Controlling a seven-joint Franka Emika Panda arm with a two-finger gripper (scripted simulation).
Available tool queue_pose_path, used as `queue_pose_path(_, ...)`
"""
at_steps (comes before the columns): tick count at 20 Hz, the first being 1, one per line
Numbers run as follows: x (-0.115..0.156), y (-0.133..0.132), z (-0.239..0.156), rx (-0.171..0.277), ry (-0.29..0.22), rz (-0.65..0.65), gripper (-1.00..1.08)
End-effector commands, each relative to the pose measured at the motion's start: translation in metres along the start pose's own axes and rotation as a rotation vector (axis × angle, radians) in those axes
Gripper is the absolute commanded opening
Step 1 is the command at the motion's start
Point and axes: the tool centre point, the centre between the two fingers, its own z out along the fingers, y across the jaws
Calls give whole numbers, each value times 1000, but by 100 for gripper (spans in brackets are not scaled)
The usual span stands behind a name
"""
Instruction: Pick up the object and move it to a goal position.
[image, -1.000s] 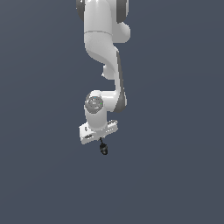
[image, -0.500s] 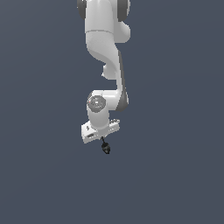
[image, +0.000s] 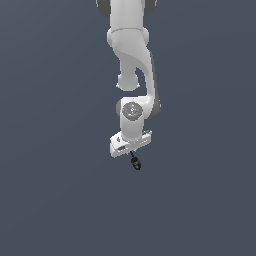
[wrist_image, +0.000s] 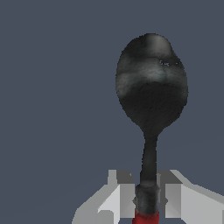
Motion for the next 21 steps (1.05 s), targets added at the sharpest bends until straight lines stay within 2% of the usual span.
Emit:
queue_pose_path(1,2,-30,-4,0,1,-1,-100)
queue_pose_path(7,9,-98,-12,0,1,-1,-100)
queue_pose_path(11,13,-133,-16,0,1,-1,-100)
queue_pose_path(16,16,-159,-19,0,1,-1,-100)
queue_pose_path(21,18,-168,-20,0,1,-1,-100)
